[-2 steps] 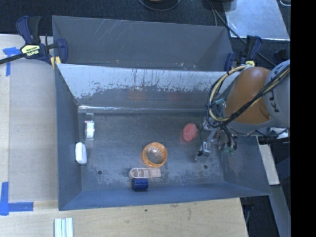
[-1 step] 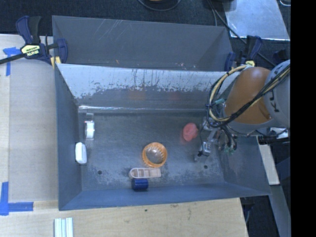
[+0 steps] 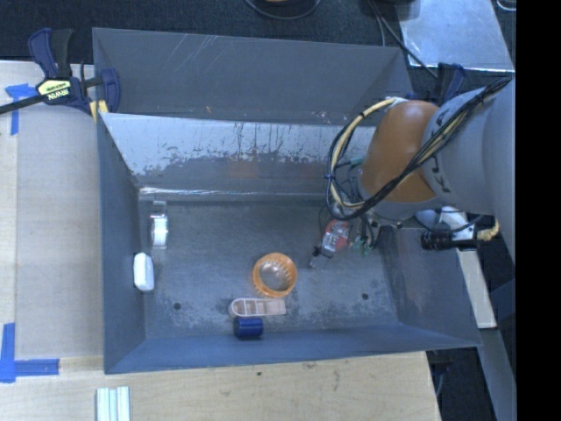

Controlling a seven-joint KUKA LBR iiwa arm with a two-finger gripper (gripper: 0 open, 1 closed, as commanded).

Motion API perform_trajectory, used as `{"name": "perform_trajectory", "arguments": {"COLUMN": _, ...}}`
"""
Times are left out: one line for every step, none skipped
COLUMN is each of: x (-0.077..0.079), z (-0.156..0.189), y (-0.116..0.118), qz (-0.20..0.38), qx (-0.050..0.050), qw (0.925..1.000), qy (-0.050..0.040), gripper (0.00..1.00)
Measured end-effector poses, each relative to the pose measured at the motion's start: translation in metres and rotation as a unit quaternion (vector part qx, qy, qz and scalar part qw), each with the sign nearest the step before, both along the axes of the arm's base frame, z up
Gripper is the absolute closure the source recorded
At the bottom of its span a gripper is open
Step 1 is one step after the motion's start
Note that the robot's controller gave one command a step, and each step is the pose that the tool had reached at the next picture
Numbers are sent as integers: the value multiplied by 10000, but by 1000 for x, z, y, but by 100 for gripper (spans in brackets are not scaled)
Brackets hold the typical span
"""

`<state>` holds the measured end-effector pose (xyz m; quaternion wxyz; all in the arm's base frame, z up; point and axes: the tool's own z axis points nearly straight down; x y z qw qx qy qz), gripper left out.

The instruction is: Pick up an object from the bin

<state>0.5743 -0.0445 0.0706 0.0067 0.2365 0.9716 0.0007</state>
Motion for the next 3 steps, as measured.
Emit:
{"name": "perform_trajectory", "arguments": {"x": -8, "z": 6, "y": -22, "qz": -948, "qx": -4, "qw": 9955, "qy": 20, "gripper": 100}}
{"name": "perform_trajectory", "arguments": {"x": -8, "z": 6, "y": -22, "qz": -948, "qx": -4, "qw": 9955, "qy": 23, "gripper": 100}}
{"name": "perform_trajectory", "arguments": {"x": -5, "z": 149, "y": -22, "qz": -837, "qx": -11, "qw": 9965, "qy": 8, "gripper": 100}}
